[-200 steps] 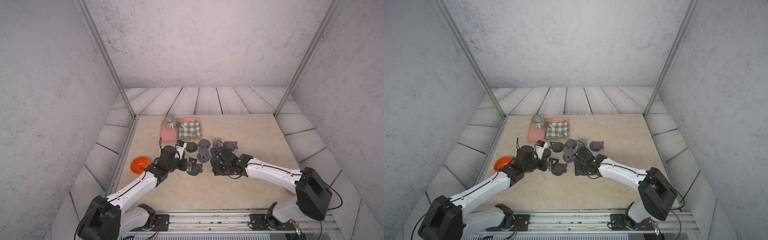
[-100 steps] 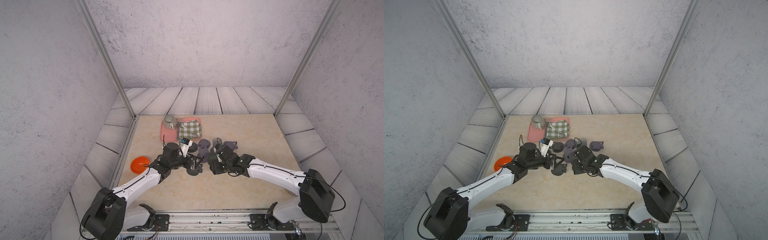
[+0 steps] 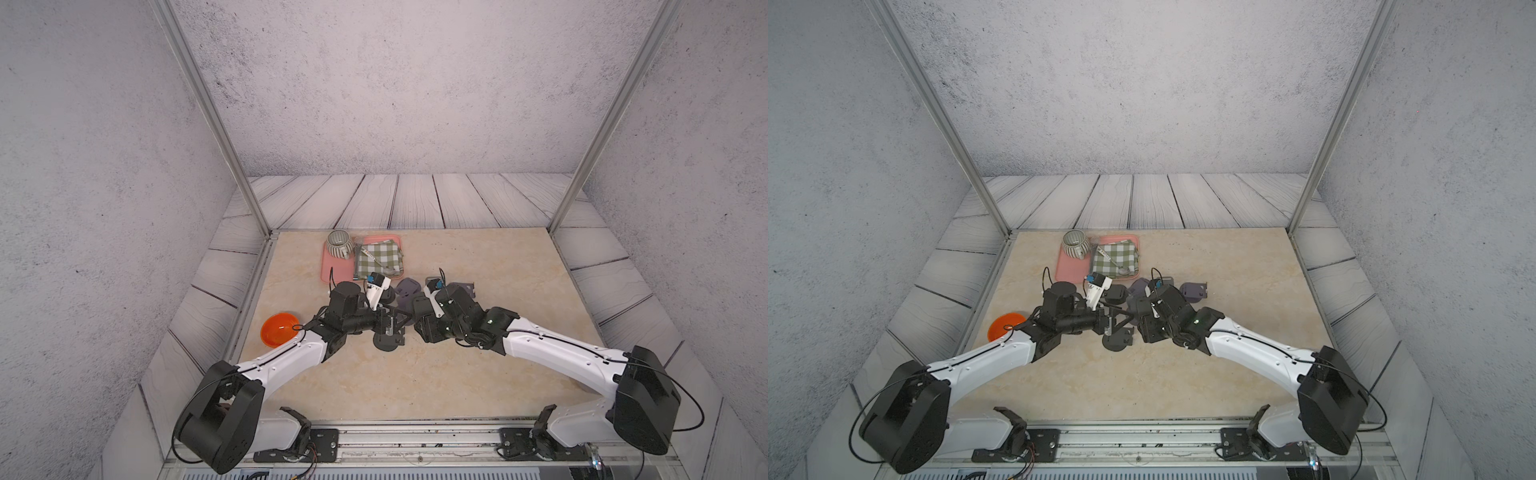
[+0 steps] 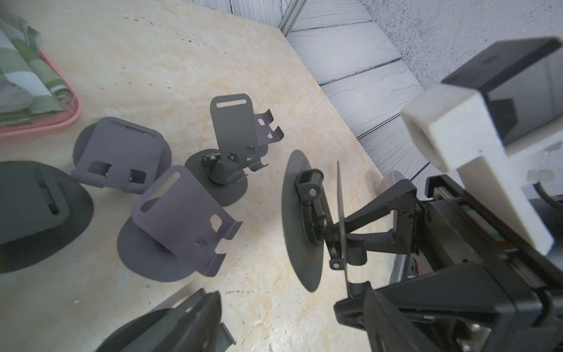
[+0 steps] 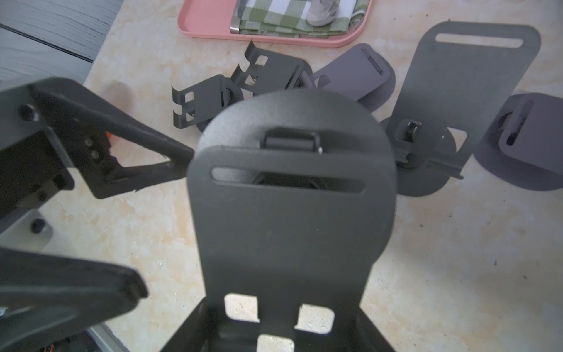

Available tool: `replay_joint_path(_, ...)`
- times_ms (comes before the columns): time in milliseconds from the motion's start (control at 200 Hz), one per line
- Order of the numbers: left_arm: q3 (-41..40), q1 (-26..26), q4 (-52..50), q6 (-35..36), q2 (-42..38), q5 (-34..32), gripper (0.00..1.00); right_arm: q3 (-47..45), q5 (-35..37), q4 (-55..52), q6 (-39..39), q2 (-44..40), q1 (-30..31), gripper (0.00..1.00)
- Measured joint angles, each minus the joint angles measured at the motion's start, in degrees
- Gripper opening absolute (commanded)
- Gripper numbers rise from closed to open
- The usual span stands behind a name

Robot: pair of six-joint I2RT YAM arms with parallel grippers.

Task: Open the phone stand

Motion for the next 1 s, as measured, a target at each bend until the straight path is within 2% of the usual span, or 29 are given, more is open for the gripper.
replay_joint_path(330, 0.04, 0.00, 2.84, -1.31, 1.68, 1.42, 0.70, 0.02, -1.07, 2.82, -0.50, -0.87, 0.31, 0.57)
replay_joint_path(415, 0.04, 0.00, 4.33, -2.23, 2.45, 2.40, 0.65, 0.02, -0.98, 2.99, -0.57, -0.85, 0.28, 0.56)
replay_joint_path(540, 0.04, 0.00, 6.62, -3.43, 3.28, 3.80, 0.52, 0.02, -0.63, 3.15, -0.57, -0.81, 0.24, 0.55)
replay_joint_path(676, 0.04, -0.09, 9.31, -4.83, 3.61, 5.07, 0.20, 0.02, -0.28, 3.43, -0.59, -0.81, 0.24, 0.55)
replay_joint_path(781, 0.04, -0.09, 10.69, -5.70, 4.13, 5.29, 0.01, 0.26, -0.52, 4.13, -1.03, -0.85, 0.70, 0.55)
replay_joint_path(1001, 0.13, 0.07, 12.92, -6.82, 4.44, 6.21, 0.00, 1.16, -0.24, 3.56, -1.88, -0.87, 0.74, 0.55)
